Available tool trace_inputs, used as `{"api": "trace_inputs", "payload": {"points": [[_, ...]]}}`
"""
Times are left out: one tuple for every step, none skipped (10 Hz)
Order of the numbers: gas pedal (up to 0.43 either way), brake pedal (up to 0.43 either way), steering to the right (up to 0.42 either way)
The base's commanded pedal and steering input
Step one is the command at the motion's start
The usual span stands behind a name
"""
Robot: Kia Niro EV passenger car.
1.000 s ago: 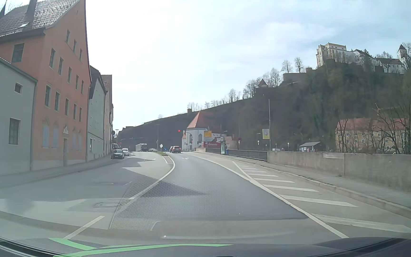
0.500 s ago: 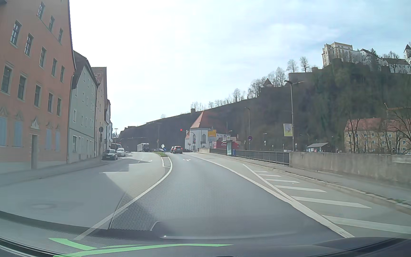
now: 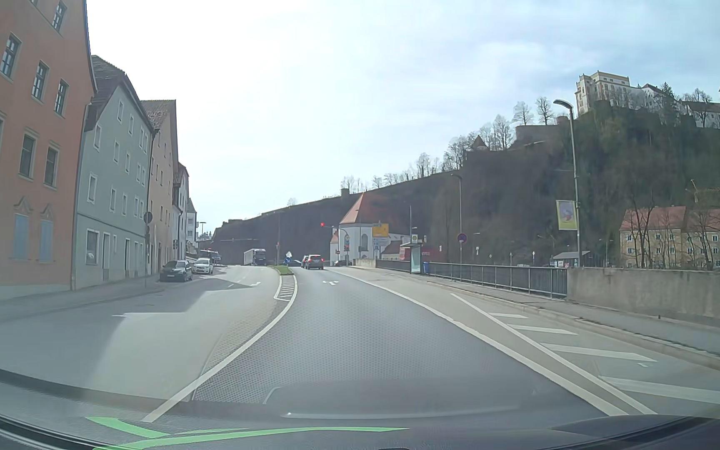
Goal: Follow the waypoints while adhering to traffic rules and regulations
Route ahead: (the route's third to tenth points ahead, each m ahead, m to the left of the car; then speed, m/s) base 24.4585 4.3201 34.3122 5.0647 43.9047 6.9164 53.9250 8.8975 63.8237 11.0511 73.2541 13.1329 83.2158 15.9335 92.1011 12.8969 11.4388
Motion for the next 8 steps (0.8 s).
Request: {"api": "trace_inputs", "payload": {"points": [[0.0, 0.0, -0.011], [0.0, 0.0, -0.011], [0.0, 0.0, -0.01], [0.0, 0.0, -0.009], [0.0, 0.0, -0.008], [0.0, 0.0, -0.008], [0.0, 0.0, -0.008], [0.0, 0.0, -0.008]]}}
